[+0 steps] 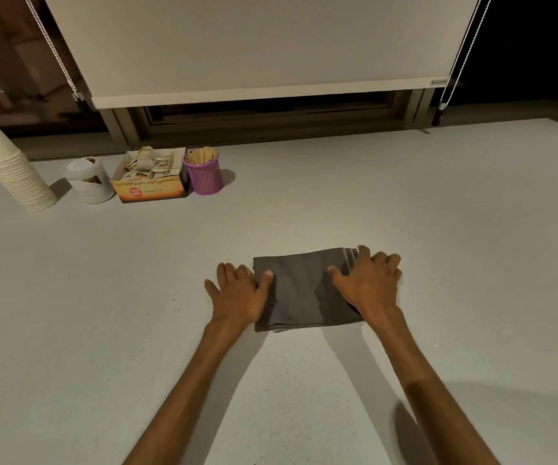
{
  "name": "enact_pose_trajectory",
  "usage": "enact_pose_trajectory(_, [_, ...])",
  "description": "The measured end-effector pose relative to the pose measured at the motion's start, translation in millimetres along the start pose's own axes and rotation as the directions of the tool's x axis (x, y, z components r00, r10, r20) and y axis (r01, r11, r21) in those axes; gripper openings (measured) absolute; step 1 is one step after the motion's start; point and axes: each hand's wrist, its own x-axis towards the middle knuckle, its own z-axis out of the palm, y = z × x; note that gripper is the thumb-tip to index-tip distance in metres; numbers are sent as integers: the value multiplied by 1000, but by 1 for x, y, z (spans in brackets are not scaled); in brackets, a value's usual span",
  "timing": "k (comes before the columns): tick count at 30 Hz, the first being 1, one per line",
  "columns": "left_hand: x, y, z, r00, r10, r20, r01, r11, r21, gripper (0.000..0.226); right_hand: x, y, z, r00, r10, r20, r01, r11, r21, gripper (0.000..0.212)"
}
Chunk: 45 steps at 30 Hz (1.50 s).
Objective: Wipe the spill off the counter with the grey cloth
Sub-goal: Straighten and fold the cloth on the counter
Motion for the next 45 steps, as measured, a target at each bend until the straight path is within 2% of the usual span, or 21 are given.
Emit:
enact_pose_trajectory(2, [-1, 17, 5, 1000, -2, 16, 3, 999, -48, 78, -2, -1, 0, 995, 50, 92, -39, 993, -115, 72])
enact_pose_trajectory(4, [2, 28, 8, 1000, -21, 0, 21, 994, -110, 77, -2, -4, 1, 995, 37, 95, -30, 997, -74, 65])
enact_pose_trajectory(6, [5, 33, 9, 998, -38, -54, 29, 987, -159, 72, 2, -4, -1, 992, 41, 118, -47, 998, 41, 59])
enact_pose_trajectory(8, [6, 35, 10, 991, -24, -131, -11, 964, -265, 52, 7, -1, -5, 980, 69, 189, -103, 979, 177, 60])
enact_pose_trajectory(10, [3, 36, 10, 983, -1, -186, -84, 890, -448, 24, 13, 4, -8, 963, 94, 254, -171, 938, 301, 64])
enact_pose_trajectory(11, [2, 38, 9, 979, 8, -203, -116, 843, -525, 22, 16, 6, -10, 952, 102, 287, -208, 907, 366, 65])
enact_pose_trajectory(13, [1, 42, 6, 971, 25, -237, -177, 744, -644, 23, 23, 13, -14, 927, 99, 363, -281, 824, 493, 61])
enact_pose_trajectory(16, [4, 51, -5, 947, 79, -310, -289, 631, -720, 21, 32, 21, -23, 883, 66, 465, -382, 676, 630, 57])
enact_pose_trajectory(19, [9, 63, -22, 930, 140, -339, -361, 512, -779, 23, 41, 30, -30, 837, -36, 545, -483, 419, 769, 55])
enact_pose_trajectory(21, [15, 71, -30, 923, 178, -340, -384, 452, -805, 24, 49, 35, -37, 840, -133, 526, -483, 260, 836, 45])
enact_pose_trajectory(22, [19, 75, -33, 923, 186, -337, -385, 444, -809, 24, 55, 38, -41, 855, -160, 494, -456, 222, 862, 41])
enact_pose_trajectory(24, [29, 84, -37, 929, 181, -322, -369, 451, -813, 25, 66, 40, -50, 896, -169, 412, -370, 231, 900, 40])
enact_pose_trajectory(28, [52, 106, -44, 921, 166, -353, -389, 447, -806, 29, 94, 36, -66, 965, -151, 214, -138, 402, 905, 41])
enact_pose_trajectory(32, [88, 134, -47, 894, 189, -405, -446, 438, -781, 29, 131, 30, -78, 980, -170, 98, -28, 376, 926, 44])
enact_pose_trajectory(37, [153, 177, -43, 841, 205, -501, -535, 452, -714, 29, 199, 31, -86, 992, -109, -59, 102, 447, 889, 33])
enact_pose_trajectory(39, [183, 192, -35, 832, 197, -519, -543, 486, -685, 30, 234, 33, -88, 994, -77, -76, 104, 492, 864, 33])
enact_pose_trajectory(43, [241, 216, -11, 872, 141, -469, -462, 552, -694, 32, 307, 44, -79, 998, -18, -53, 54, 588, 807, 42])
enact_pose_trajectory(45, [268, 225, 1, 886, 125, -447, -427, 597, -680, 31, 337, 50, -72, 999, 40, -8, -17, 590, 807, 45])
